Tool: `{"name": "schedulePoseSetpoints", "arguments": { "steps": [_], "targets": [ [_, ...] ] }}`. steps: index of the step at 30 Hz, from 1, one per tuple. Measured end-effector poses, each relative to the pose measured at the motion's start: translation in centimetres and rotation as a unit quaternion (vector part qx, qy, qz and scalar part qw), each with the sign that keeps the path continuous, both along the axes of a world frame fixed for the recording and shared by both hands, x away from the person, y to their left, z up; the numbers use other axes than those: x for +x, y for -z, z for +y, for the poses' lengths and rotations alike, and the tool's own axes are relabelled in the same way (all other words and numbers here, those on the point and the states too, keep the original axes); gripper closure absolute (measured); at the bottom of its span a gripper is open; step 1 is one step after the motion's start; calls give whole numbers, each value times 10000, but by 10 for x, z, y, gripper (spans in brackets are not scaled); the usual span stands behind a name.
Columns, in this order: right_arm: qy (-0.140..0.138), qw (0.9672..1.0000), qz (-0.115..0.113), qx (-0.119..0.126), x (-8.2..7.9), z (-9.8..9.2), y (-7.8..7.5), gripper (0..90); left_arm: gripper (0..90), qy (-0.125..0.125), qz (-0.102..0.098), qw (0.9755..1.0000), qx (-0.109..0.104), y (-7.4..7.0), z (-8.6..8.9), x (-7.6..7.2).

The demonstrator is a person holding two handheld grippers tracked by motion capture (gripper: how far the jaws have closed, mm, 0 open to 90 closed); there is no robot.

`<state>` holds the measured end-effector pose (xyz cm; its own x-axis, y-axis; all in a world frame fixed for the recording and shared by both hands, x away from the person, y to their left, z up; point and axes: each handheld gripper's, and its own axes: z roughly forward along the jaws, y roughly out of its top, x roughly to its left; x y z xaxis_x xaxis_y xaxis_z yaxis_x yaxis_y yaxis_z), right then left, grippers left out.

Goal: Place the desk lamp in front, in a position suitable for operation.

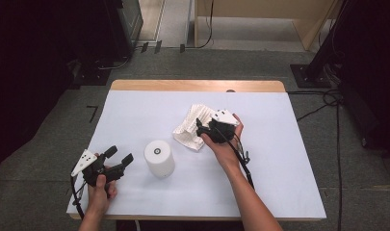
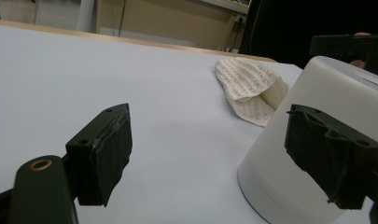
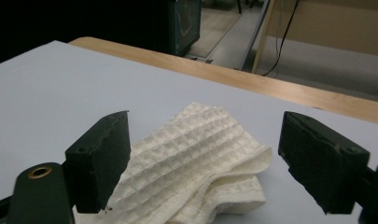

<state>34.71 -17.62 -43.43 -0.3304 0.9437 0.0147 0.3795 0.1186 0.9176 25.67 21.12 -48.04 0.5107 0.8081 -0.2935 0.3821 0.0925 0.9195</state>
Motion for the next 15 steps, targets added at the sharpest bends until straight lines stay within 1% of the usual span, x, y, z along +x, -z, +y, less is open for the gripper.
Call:
{"name": "schedulePoseSetpoints", "arguments": {
  "steps": [4,6,7,9,11,12,14,15],
  "targets": [
    [108,9995,282,44,8,9,6,122,155,12,5,10000,7,0,0,0],
    [136,9994,319,71,9,11,8,109,155,15,7,10000,7,0,0,0],
    [152,9992,354,102,12,14,11,81,155,17,7,10000,7,0,0,0],
    [234,9982,475,265,17,20,18,44,155,35,-29,10000,-10,0,0,0],
    [258,9973,571,383,21,24,22,32,155,42,-53,10000,-22,0,-1,-1],
    [278,9971,612,363,23,26,24,26,155,43,-48,10000,-1,0,-1,-1],
    [322,9967,704,240,27,34,28,0,155,42,-62,10000,48,0,-1,-1],
    [322,9967,704,240,27,34,28,0,155,42,-62,10000,48,0,-1,-1]
  ]
}}
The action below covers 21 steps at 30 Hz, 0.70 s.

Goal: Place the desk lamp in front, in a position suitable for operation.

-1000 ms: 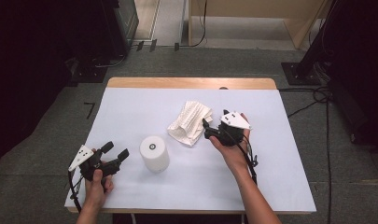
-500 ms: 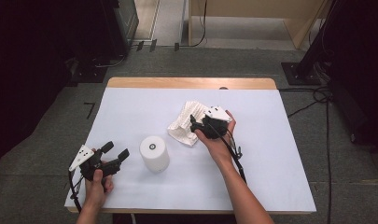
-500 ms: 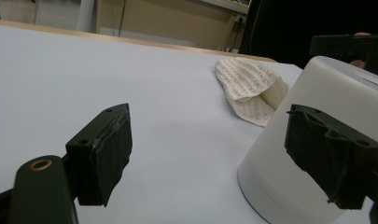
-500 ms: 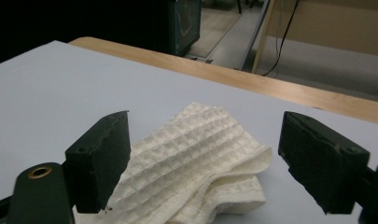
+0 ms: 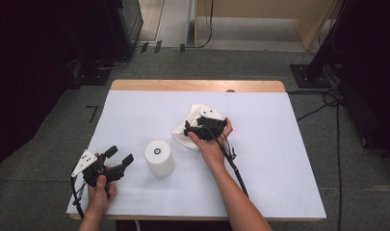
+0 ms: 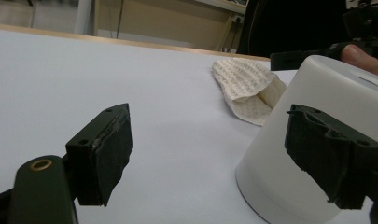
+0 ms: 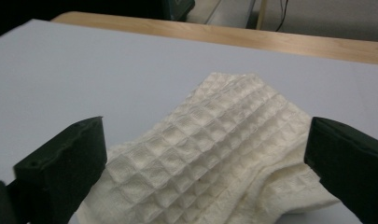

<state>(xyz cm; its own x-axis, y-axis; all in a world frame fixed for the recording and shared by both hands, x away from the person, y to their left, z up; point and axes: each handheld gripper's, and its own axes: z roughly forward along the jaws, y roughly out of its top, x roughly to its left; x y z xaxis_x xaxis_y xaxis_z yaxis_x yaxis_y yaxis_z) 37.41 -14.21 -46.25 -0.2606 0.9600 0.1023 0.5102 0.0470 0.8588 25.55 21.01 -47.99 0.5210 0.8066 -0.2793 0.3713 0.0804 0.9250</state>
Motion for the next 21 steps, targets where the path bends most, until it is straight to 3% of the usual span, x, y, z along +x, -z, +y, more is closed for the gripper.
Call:
{"name": "schedulePoseSetpoints", "arguments": {
  "steps": [5,8,11,15,18,21],
  "targets": [
    [164,9995,282,-43,13,15,9,0,155,7,-22,9998,184,0,-4,0],
    [220,9985,485,-150,18,19,19,0,155,24,-43,9998,177,0,-4,-1],
    [327,9962,668,-449,21,21,29,8,155,47,-86,9998,197,0,-4,-2],
    [288,9958,750,-428,23,18,30,135,155,15,-96,9997,234,0,-6,-1],
    [239,9934,969,-558,25,18,33,242,155,2,-91,9997,228,-1,-5,-2],
    [195,9924,968,-728,23,20,33,295,155,-12,-70,9998,163,0,-4,-1]
  ]
}}
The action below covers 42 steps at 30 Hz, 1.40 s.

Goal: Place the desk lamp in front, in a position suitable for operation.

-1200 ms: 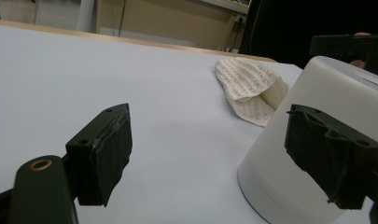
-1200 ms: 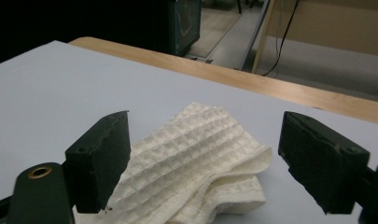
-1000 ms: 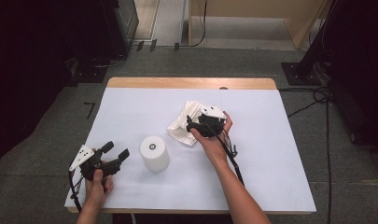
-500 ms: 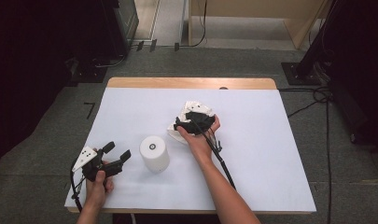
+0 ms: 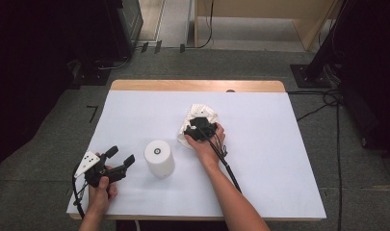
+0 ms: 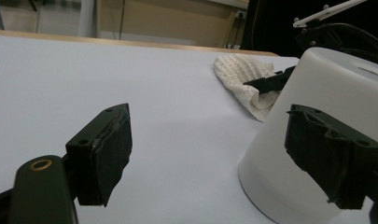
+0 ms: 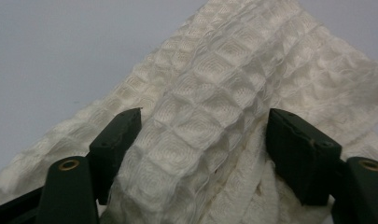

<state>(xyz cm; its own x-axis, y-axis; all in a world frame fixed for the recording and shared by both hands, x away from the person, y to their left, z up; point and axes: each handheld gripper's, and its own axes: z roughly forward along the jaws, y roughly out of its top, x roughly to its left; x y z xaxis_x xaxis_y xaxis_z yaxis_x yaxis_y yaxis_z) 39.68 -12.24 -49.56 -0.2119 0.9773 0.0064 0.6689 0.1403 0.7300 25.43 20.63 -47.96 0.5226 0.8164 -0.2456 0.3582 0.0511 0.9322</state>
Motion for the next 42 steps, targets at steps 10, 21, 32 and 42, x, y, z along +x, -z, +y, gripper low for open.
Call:
{"name": "schedulePoseSetpoints", "arguments": {
  "steps": [10,21,32,42],
  "targets": [
    [-496,9986,60,175,-6,-13,-9,804,155,-2,68,9999,-123,0,3,2],
    [-846,9943,-633,145,-44,-67,-53,806,155,-4,85,9998,-158,1,4,2],
    [-1224,9901,-679,-55,-83,-128,-74,803,154,-180,-96,9998,-90,-1,4,-2],
    [-1864,9772,-388,-941,-98,-148,-44,753,154,-190,94,9996,171,-2,-2,2]
  ]
}}
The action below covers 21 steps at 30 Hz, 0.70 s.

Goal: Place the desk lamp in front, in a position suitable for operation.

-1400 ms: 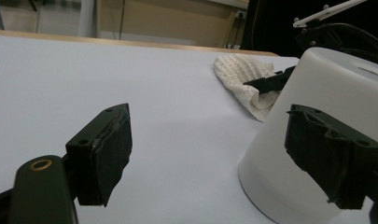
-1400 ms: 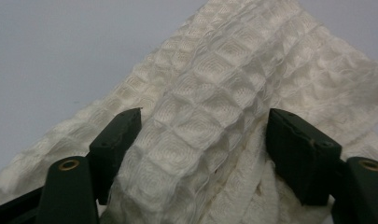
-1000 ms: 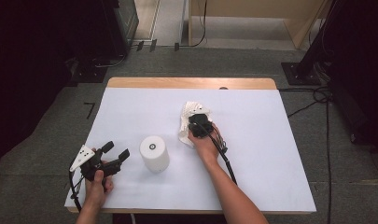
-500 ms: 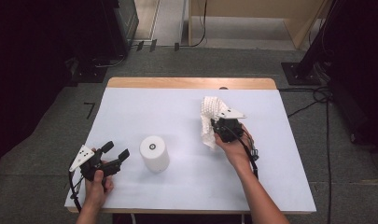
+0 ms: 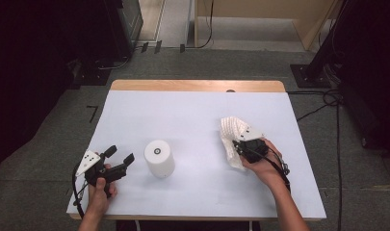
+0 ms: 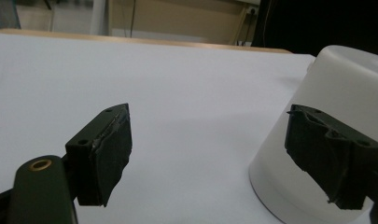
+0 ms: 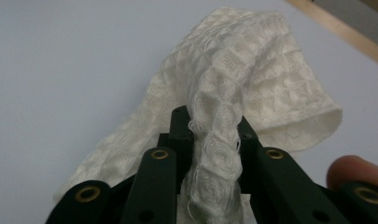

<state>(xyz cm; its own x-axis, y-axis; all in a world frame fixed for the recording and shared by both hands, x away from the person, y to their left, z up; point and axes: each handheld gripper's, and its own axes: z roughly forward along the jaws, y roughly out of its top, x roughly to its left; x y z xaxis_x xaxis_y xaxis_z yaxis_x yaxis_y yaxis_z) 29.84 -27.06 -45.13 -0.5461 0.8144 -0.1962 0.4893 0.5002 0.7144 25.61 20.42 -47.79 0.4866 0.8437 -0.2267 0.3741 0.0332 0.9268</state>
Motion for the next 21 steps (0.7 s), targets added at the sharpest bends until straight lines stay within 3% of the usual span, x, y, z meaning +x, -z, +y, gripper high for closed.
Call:
{"name": "schedulePoseSetpoints", "arguments": {
  "steps": [1,3,4,5,6,7,9,12,14,17,19,21],
  "targets": [
    [-6,9996,285,26,1,-3,17,619,154,21,6,10000,-19,0,0,0],
    [29,9990,448,63,2,-6,25,515,154,-33,20,10000,-55,0,2,0],
    [117,9991,408,77,1,-7,29,446,154,-137,32,9999,-30,0,2,1],
    [117,9991,408,77,1,-7,29,446,154,-137,32,9999,-30,0,2,1],
    [462,9985,223,202,-3,-9,27,282,156,-216,71,9997,45,-1,1,2],
    [555,9981,141,236,-5,-9,23,241,156,-173,67,9998,70,-1,1,2],
    [787,9961,-83,401,-12,-10,12,194,156,-131,49,9998,104,-2,0,3],
    [1041,9882,-222,1103,-21,-15,-3,177,156,-160,40,9996,215,-2,-1,3],
    [1165,9869,-253,1090,-24,-9,-7,171,156,-197,50,9993,318,-3,-4,3],
    [1159,9869,-234,1093,-25,-2,-7,160,155,-10,102,9994,333,-3,-4,3],
    [1201,9848,-135,1248,-25,5,-4,159,154,56,53,9993,375,-4,-5,1],
    [1307,9839,-118,1214,-22,9,1,159,151,62,-22,9994,346,-7,-6,0]
  ]
}}
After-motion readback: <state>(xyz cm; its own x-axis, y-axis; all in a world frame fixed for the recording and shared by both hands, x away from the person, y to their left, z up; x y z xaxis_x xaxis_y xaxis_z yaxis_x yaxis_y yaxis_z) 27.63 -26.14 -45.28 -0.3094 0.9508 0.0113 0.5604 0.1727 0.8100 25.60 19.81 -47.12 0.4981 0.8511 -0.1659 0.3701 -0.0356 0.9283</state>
